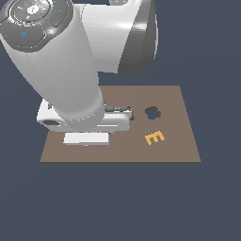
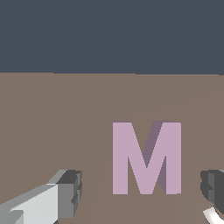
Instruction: Insert a designated object into the corresponding slot on a board.
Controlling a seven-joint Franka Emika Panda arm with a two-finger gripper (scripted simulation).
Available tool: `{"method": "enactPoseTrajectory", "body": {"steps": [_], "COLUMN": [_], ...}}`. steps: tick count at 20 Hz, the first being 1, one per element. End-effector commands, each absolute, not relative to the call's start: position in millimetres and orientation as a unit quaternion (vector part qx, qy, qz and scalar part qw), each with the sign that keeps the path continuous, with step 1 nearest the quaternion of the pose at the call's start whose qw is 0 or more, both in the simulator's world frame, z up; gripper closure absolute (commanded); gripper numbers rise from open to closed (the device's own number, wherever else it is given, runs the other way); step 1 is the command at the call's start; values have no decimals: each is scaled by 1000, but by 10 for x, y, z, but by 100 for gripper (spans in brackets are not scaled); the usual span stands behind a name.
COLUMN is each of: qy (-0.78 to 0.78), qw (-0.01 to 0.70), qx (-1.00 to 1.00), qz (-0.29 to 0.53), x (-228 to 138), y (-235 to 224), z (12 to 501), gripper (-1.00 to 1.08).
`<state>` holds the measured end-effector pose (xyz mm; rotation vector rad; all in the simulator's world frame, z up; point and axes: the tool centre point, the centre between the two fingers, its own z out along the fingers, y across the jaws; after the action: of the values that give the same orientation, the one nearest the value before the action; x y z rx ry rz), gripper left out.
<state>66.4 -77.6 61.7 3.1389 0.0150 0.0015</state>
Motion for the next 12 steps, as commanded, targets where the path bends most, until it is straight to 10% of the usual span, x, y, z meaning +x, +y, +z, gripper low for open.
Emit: {"method": "enactPoseTrajectory", "body": {"steps": [1, 12], "qy": [6, 6], "qw": [0, 0], "qx": [1000, 1000], "qz": [0, 0], "x": [714, 759], "y": [-816, -857], "z": [553, 494], "gripper": [-92, -92]}}
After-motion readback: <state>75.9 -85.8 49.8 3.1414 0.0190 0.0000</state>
